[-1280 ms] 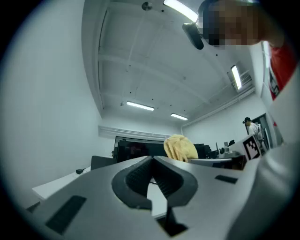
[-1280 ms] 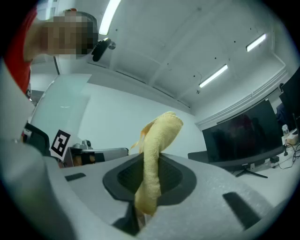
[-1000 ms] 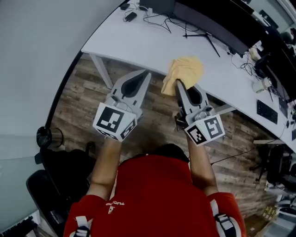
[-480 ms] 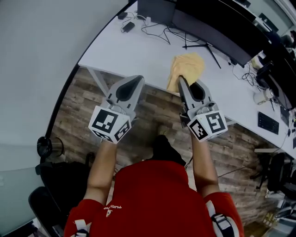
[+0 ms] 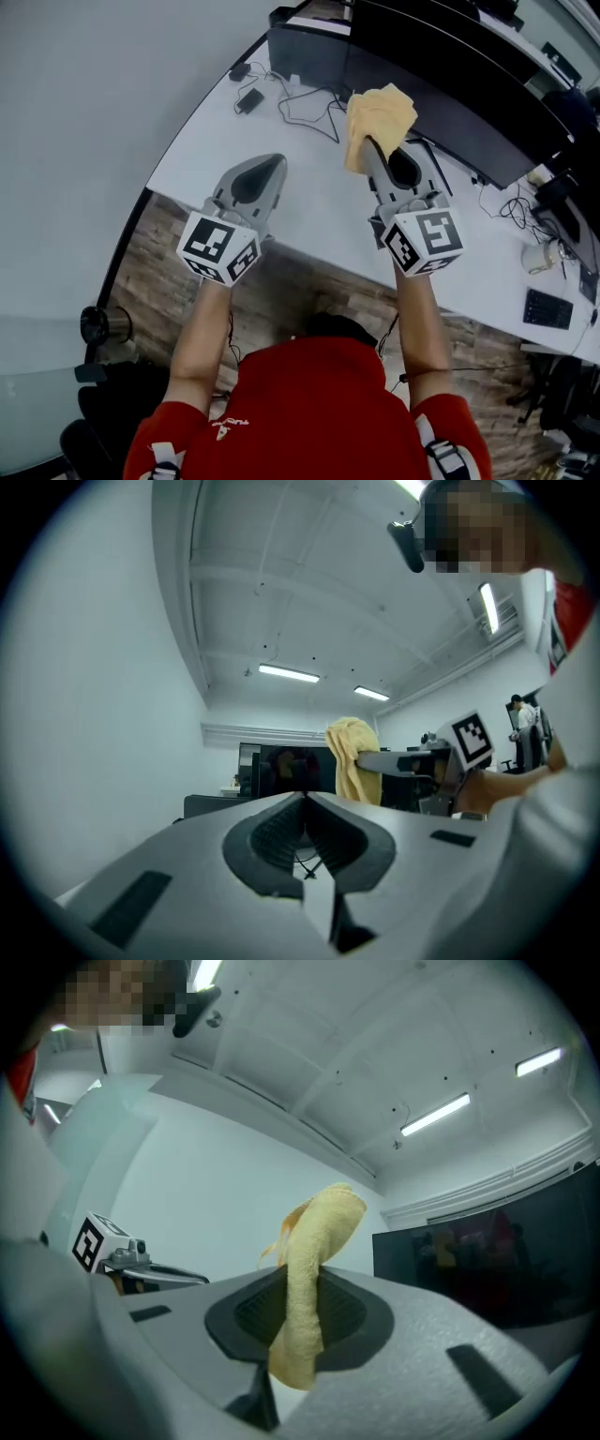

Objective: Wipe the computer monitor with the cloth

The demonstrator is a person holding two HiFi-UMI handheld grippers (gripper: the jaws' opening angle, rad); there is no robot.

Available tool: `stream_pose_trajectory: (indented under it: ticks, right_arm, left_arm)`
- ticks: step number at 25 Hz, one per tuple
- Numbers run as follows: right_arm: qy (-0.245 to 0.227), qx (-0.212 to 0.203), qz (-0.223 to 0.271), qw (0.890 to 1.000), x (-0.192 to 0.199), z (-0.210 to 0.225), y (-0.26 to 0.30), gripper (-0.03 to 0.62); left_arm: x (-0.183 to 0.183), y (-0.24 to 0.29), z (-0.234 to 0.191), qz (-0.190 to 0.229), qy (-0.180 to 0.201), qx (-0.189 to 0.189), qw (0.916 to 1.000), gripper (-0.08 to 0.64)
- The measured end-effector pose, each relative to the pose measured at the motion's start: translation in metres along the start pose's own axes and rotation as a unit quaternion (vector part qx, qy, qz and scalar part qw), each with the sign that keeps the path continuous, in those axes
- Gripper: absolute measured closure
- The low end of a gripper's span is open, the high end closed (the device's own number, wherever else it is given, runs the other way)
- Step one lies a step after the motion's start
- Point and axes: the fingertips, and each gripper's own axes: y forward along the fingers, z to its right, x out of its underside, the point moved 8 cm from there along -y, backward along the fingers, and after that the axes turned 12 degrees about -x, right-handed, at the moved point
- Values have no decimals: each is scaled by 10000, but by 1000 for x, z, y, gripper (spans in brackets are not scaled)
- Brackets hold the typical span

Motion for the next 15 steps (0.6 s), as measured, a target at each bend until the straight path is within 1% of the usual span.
stream_pose_trajectory:
  ticks: [4, 7, 11, 15]
  right_arm:
    - [-177, -17, -47, 9998, -19, 58, 25, 526]
    - [-281, -10, -141, 9995, -32, 89, 51, 526]
    - [-323, 73, -226, 9992, -46, 117, 87, 526]
    - [-424, 225, -399, 9980, -54, 136, 123, 526]
  left_arm:
    - [-4, 63, 2, -9, 94, -18, 10000, 549]
    - [-4, 102, -4, -67, 79, -18, 9999, 549]
    - [-5, 145, -20, -138, 83, 11, 9999, 548]
    - [-6, 187, -41, -152, 56, 181, 9997, 548]
